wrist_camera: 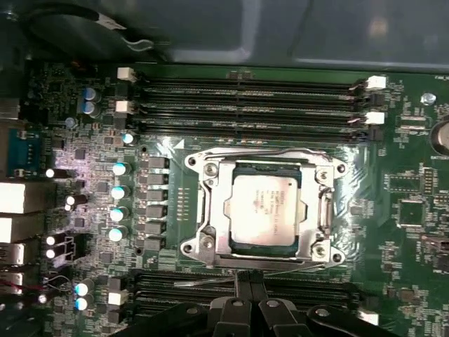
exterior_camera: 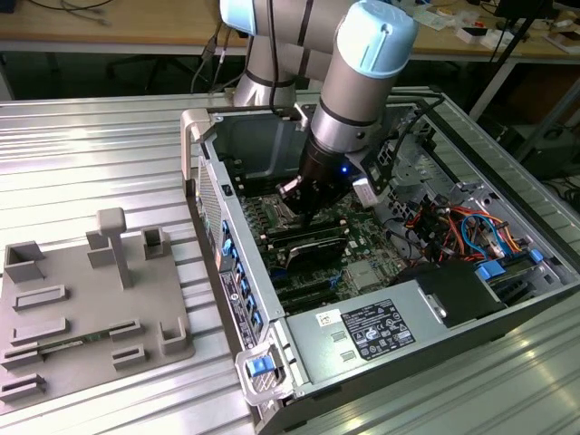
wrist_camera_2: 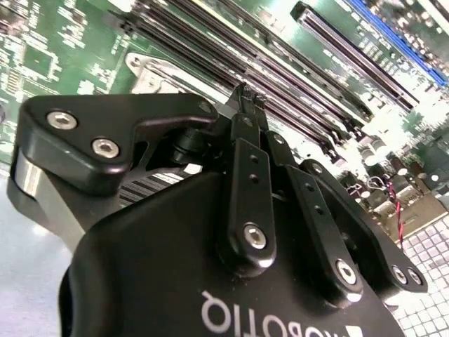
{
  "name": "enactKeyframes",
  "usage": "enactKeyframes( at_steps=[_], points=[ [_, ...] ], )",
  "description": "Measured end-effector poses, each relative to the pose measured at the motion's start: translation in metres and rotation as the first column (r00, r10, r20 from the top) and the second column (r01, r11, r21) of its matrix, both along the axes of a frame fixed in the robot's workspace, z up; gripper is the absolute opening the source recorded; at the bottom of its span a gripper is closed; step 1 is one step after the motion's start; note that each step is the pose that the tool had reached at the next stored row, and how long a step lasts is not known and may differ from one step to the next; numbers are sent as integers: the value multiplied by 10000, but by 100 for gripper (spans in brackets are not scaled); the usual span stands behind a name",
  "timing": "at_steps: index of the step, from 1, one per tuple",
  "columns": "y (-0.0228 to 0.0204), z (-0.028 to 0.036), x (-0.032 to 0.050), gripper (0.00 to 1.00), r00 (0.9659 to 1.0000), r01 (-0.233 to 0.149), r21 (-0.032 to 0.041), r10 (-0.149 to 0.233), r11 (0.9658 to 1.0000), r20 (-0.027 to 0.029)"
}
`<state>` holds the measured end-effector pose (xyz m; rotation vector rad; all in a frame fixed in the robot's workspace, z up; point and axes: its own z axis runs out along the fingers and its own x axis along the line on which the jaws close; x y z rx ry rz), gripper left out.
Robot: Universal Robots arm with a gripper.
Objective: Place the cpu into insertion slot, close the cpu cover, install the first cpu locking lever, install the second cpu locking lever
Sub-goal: 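Install the second cpu locking lever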
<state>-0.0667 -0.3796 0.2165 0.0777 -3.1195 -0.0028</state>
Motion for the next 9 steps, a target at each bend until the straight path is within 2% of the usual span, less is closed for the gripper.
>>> enactKeyframes(
  at_steps=[5,9],
  points=[
    [-1,-17,-63,11,10000,0,-2,0,10000,-1],
    [0,-32,-152,11,10000,-1,0,1,10000,0]
  ],
)
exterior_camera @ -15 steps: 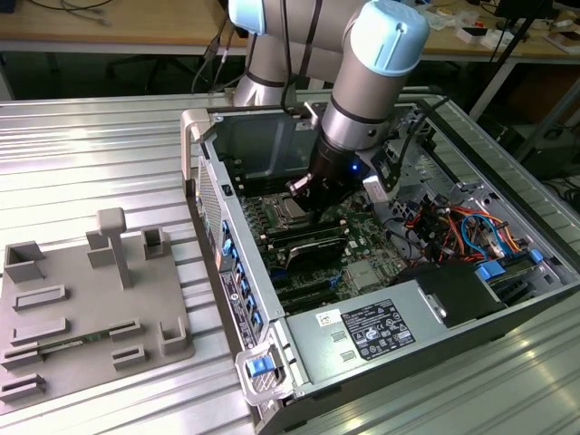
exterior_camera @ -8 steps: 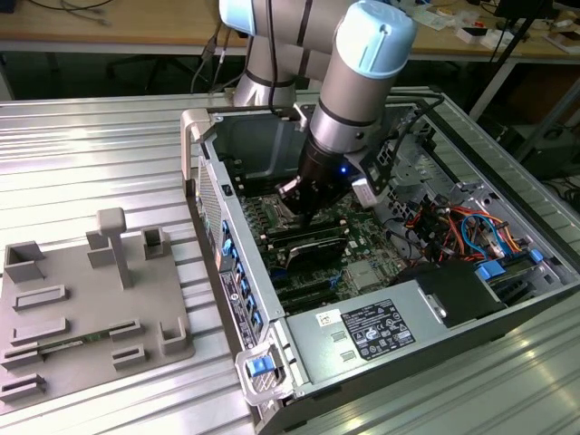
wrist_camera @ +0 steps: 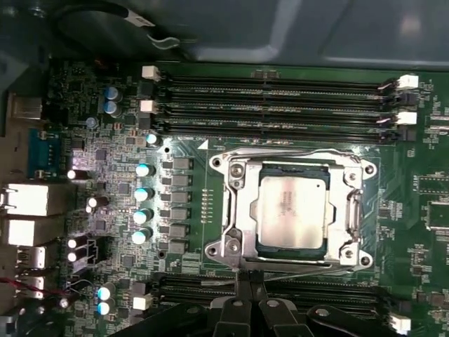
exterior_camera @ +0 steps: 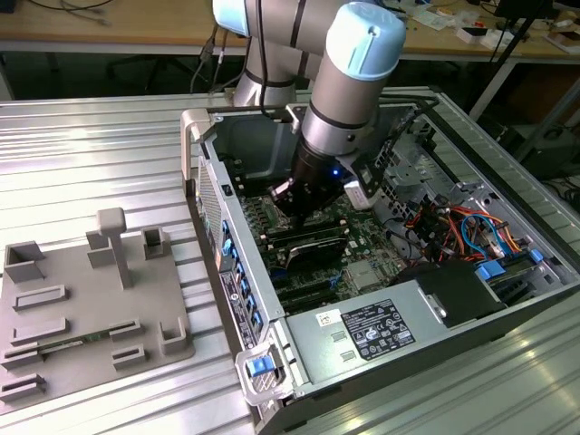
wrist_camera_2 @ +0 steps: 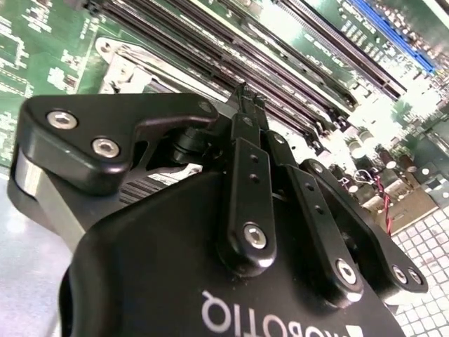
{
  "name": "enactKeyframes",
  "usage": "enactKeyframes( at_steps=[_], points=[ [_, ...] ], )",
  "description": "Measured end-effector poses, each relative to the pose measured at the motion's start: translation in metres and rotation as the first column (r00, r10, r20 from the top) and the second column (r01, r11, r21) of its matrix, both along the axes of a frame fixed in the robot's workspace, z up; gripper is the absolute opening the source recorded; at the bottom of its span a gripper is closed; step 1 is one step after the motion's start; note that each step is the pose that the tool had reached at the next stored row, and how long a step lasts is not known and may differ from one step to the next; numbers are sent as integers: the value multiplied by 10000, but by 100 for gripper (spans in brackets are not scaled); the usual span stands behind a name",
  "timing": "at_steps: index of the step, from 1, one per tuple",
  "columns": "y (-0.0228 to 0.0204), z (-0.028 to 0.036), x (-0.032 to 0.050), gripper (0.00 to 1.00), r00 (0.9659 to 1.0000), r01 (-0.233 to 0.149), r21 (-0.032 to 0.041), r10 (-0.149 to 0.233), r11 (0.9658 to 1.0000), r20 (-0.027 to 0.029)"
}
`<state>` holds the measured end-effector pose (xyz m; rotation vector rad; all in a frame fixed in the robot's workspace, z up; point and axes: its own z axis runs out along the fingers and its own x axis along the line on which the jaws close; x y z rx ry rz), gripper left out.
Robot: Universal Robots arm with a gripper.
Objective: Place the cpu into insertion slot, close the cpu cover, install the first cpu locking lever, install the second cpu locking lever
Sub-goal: 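Install the second cpu locking lever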
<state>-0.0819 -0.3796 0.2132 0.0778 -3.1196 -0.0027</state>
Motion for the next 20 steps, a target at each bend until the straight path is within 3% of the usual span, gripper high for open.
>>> enactKeyframes(
  at_steps=[3,6,10,20],
  points=[
    [1,-6,-102,11,10000,-1,-1,1,10000,-2],
    [7,-7,-141,11,10000,-4,-1,4,10000,-1],
    [31,-7,-157,11,10000,-33,-2,33,10000,-2],
    [46,-15,-164,11,10000,-39,1,39,10000,-2]
  ],
)
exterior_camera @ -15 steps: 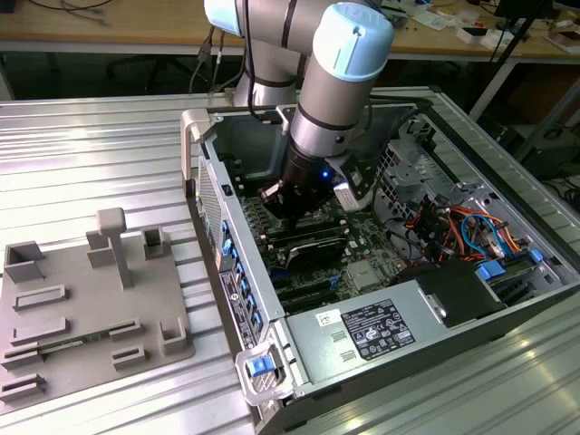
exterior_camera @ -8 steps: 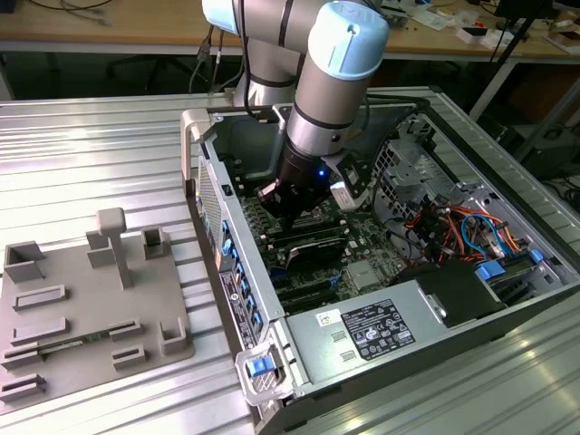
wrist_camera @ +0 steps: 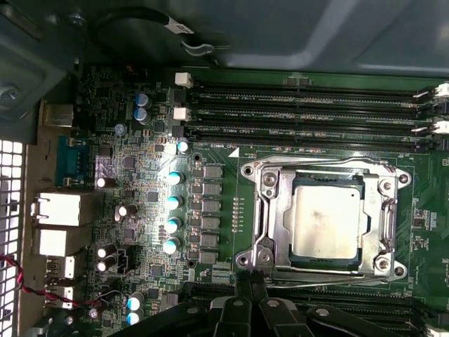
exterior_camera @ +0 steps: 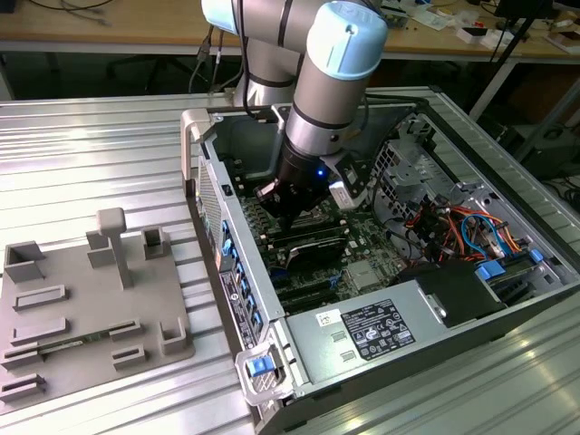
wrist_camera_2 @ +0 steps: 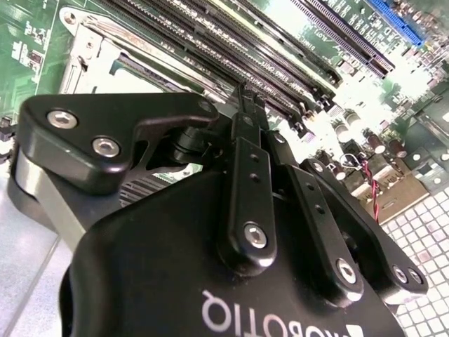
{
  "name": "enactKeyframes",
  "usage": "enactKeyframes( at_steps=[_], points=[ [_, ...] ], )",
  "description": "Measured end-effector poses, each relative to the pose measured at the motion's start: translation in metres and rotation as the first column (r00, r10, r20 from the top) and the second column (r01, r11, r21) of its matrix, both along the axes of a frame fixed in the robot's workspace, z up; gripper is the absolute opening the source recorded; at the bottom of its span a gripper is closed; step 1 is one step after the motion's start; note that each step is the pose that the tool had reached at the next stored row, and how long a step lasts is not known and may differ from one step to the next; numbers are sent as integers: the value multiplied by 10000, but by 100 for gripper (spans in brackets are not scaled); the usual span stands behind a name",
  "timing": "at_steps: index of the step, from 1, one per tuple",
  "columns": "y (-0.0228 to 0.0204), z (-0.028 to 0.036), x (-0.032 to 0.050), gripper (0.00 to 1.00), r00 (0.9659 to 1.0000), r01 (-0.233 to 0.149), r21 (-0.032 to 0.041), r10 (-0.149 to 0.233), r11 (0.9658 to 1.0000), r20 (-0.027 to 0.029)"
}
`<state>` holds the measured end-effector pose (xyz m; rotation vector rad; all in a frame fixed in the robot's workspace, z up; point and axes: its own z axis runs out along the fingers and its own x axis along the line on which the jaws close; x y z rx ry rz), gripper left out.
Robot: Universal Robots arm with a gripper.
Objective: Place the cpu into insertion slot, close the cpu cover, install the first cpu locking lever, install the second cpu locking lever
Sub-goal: 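Install the second cpu locking lever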
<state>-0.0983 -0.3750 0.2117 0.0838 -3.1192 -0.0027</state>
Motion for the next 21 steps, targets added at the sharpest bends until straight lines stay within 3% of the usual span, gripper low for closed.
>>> enactKeyframes(
  at_steps=[6,21],
  points=[
    [21,-2,-14,11,9999,-124,1,124,9999,1],
    [25,-5,-19,11,9998,-200,5,200,9998,1]
  ],
)
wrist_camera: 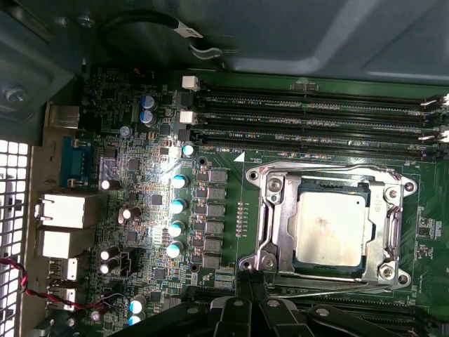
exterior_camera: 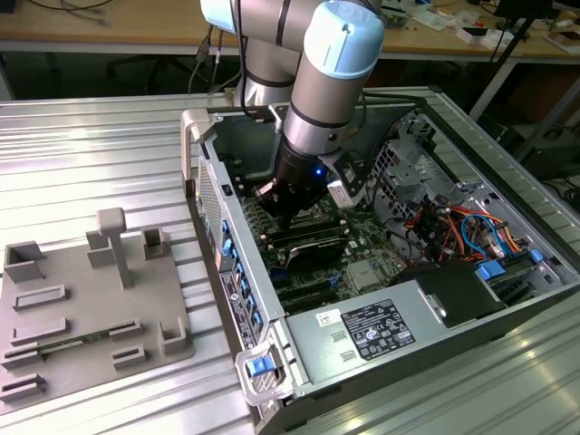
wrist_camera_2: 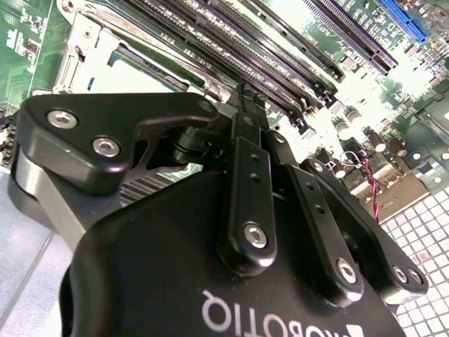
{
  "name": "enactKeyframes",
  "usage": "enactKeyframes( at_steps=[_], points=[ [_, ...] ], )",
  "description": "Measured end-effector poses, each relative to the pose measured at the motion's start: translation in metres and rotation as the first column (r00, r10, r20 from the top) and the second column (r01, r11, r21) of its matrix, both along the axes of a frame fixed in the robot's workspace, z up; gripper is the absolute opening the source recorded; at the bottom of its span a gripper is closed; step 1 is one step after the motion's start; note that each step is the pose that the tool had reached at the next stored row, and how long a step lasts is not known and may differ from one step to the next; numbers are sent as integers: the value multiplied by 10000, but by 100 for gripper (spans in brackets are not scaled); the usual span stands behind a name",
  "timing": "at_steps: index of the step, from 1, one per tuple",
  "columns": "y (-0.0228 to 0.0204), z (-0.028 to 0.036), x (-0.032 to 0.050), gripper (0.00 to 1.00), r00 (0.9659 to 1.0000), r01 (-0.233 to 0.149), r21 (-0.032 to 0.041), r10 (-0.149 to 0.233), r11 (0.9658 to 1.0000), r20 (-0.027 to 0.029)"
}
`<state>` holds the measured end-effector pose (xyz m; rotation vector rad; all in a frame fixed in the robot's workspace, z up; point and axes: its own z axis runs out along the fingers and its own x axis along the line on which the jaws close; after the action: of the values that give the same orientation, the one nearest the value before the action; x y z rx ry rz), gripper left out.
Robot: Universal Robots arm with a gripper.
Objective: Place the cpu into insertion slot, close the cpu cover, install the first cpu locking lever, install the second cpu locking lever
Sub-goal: 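Install the second cpu locking lever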
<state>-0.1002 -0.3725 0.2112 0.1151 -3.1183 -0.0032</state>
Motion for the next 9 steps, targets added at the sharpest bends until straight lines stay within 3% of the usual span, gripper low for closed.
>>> enactKeyframes(
  at_steps=[8,9],
  points=[
    [0,-26,0,11,10000,1,195,-1,9998,0],
    [-1,-33,0,11,10000,0,266,0,9996,-2]
  ],
)
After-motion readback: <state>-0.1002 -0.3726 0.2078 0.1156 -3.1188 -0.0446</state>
